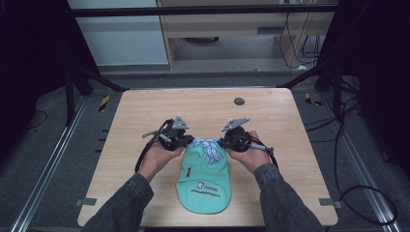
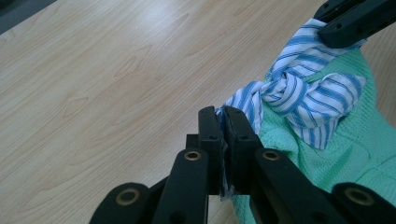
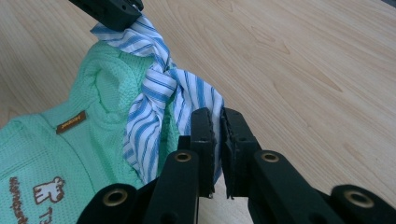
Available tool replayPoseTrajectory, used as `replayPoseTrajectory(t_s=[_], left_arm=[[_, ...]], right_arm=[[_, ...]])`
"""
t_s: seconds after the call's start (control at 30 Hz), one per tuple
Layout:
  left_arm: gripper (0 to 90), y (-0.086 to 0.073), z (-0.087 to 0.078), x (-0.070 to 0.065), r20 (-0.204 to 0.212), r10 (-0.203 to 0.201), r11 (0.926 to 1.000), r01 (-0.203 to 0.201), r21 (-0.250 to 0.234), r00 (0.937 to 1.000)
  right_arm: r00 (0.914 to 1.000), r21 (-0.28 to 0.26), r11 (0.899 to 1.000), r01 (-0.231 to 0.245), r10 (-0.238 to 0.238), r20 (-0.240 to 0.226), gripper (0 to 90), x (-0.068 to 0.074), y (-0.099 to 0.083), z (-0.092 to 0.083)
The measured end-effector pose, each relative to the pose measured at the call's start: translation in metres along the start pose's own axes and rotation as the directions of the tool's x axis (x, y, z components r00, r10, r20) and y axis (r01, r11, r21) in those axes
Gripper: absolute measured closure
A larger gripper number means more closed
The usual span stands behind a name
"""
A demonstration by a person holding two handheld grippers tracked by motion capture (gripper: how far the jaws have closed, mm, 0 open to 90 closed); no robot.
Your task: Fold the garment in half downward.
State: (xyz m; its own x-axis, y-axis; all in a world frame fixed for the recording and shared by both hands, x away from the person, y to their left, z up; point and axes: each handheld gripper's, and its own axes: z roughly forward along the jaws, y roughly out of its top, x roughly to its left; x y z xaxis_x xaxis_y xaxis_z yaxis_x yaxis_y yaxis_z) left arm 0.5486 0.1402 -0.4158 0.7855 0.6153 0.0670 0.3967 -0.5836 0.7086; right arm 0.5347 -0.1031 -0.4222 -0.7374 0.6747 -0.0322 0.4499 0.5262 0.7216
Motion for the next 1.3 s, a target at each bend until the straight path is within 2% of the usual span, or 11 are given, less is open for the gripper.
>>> replayPoseTrajectory(t_s=[0.37,0.67,0.8,1.07,1.3], left_arm=[[86.7,0.001,-0.009,0.004,-0.001,0.0,0.9999,0.0,-0.017,1.0],[86.7,0.008,-0.02,0.01,0.002,-0.004,0.9994,0.004,-0.034,1.0],[86.8,0.011,-0.023,0.01,-0.009,0.01,0.9991,-0.01,-0.04,0.9999],[86.8,0.017,-0.029,0.013,-0.018,0.011,0.9981,-0.012,-0.06,0.9998],[86.9,0.019,-0.03,0.016,-0.016,0.011,0.9981,-0.012,-0.06,0.9998]], right_arm=[[0.9994,-0.006,0.999,0.035,-0.035,0.006,84.1,0.002,0.011,-0.005],[0.9986,-0.02,0.998,0.053,-0.053,0.008,84.4,0.001,0.023,-0.01],[0.9975,-0.016,0.997,0.07,-0.07,0.009,84.7,0.001,0.027,-0.013],[0.9965,-0.034,0.996,0.079,-0.077,0.033,84.6,-0.001,0.034,-0.017],[0.9963,-0.033,0.996,0.08,-0.079,0.035,84.6,-0.002,0.037,-0.018]])
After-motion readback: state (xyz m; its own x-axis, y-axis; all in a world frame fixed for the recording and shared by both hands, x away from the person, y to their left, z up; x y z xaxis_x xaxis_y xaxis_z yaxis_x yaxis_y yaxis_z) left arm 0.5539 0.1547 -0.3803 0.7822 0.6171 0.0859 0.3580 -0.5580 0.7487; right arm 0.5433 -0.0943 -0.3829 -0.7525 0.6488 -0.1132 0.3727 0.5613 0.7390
